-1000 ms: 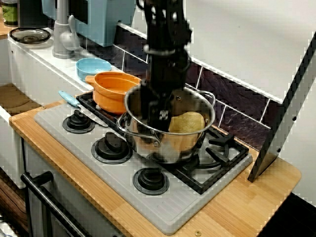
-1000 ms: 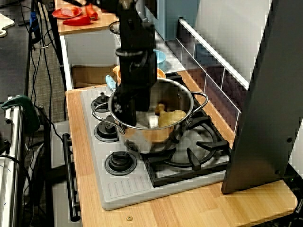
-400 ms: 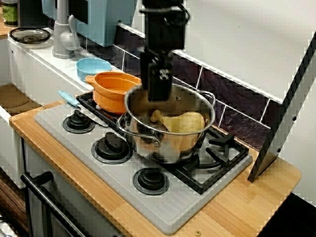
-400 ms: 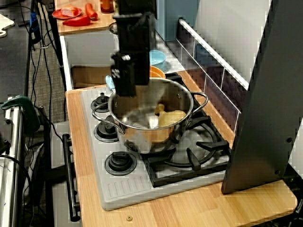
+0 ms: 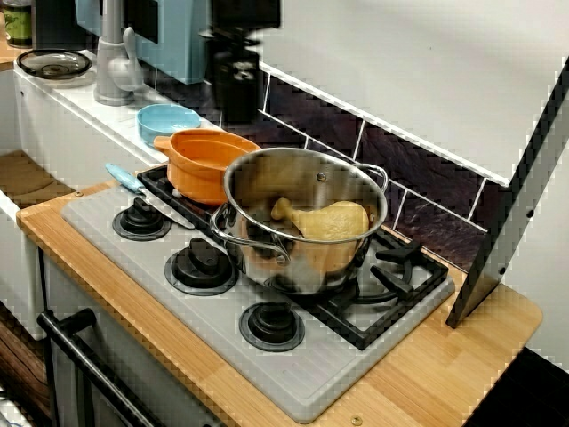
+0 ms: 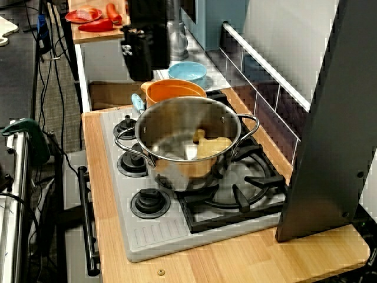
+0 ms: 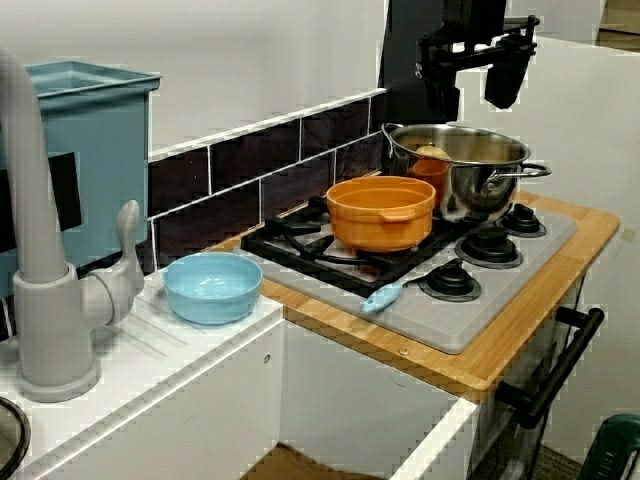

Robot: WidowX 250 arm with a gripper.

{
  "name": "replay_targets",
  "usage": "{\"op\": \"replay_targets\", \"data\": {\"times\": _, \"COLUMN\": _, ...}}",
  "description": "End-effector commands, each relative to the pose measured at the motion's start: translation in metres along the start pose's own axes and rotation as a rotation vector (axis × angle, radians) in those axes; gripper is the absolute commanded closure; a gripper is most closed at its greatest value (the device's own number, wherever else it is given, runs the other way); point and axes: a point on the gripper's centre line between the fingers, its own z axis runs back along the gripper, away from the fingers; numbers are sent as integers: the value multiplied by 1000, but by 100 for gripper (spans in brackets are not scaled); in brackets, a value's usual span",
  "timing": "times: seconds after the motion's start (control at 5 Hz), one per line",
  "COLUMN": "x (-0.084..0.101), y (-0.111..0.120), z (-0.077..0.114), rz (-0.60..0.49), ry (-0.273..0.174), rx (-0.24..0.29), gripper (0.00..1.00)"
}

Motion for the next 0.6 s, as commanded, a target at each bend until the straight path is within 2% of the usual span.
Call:
{"op": "replay_targets", "data": {"times": 0.0, "x": -32, "y": 30, "z": 9, "rz": 167, "ry": -43, "rx": 53, "gripper": 0}}
{"op": "replay_targets", "data": {"times": 0.4, "x": -38, "y": 44, "z": -1, "rz": 380, "ry": -42, "rx": 30, "gripper": 0}}
